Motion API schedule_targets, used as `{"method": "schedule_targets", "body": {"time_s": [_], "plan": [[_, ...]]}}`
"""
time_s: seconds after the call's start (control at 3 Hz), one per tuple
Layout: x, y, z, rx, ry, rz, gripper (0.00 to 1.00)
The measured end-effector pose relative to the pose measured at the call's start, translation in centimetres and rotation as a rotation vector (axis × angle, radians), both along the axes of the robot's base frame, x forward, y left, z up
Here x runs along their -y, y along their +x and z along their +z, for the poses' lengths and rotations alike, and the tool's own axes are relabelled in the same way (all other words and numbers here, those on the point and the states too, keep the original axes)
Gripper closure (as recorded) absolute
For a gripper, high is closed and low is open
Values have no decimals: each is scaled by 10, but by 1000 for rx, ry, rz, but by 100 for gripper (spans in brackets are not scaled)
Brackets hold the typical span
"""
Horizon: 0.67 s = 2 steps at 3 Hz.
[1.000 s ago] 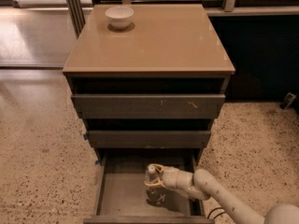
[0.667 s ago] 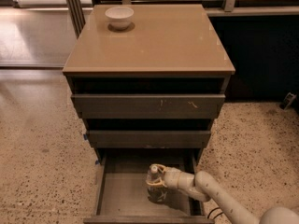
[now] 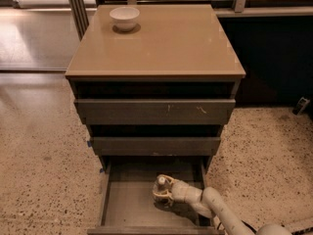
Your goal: Place blue plastic bottle into bottom drawer
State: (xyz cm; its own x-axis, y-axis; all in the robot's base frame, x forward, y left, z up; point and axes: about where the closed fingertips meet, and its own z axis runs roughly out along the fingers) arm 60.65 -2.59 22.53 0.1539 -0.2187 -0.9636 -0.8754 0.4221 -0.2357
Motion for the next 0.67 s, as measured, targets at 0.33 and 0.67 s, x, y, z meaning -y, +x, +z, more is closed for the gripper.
{"method": "schedule_targets", "body": {"time_s": [0.33,0.67], "plan": [[0,1,-5,8,8,-5,100],[0,1,-4,8,8,-5,87]]}}
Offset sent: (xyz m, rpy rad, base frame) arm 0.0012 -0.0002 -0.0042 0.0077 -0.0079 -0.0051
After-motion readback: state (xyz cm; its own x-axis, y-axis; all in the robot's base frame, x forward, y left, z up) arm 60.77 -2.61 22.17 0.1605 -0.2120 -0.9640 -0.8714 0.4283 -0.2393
